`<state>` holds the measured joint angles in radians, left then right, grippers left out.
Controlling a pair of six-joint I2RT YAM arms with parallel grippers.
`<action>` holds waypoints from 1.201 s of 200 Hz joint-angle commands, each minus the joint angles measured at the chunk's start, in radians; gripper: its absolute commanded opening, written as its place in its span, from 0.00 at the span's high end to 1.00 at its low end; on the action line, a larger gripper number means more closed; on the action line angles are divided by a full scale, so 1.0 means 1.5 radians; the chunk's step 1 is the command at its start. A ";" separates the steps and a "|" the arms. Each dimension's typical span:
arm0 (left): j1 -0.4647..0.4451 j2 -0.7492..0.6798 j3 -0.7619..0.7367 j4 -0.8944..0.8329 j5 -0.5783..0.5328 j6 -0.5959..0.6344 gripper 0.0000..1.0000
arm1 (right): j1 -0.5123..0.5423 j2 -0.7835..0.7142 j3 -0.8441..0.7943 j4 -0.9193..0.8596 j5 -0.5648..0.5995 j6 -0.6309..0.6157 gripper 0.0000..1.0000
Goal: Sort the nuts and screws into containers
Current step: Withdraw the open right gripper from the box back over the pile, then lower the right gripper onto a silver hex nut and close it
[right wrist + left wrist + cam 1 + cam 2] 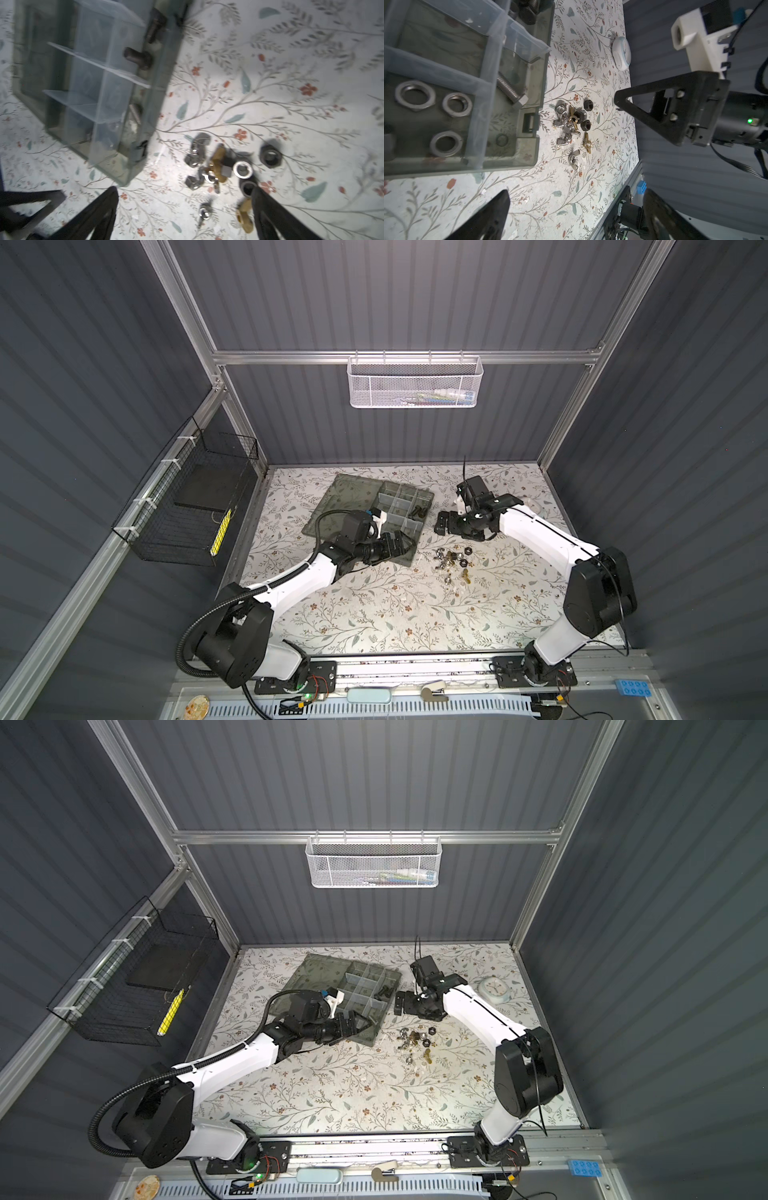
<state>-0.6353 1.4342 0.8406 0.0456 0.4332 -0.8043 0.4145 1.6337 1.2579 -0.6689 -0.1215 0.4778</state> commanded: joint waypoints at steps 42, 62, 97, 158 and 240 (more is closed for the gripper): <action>-0.080 0.082 0.059 0.055 -0.018 -0.003 0.00 | -0.023 0.025 -0.066 -0.039 0.092 -0.049 0.09; -0.093 0.094 0.066 0.061 -0.022 -0.005 0.00 | -0.025 0.039 -0.072 -0.032 0.107 -0.052 0.18; -0.097 0.098 0.066 0.059 -0.022 -0.006 0.00 | -0.024 0.066 -0.069 -0.037 0.109 -0.055 0.31; -0.098 0.109 0.068 0.059 -0.022 -0.004 0.00 | -0.024 0.103 -0.060 -0.045 0.110 -0.069 0.42; -0.098 0.114 0.067 0.056 -0.023 -0.001 0.00 | -0.010 0.133 -0.040 -0.048 0.098 -0.071 0.48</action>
<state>-0.7803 1.5848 0.9154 0.1215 0.4065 -0.8082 0.3836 1.8095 1.1660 -0.7151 0.0288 0.3767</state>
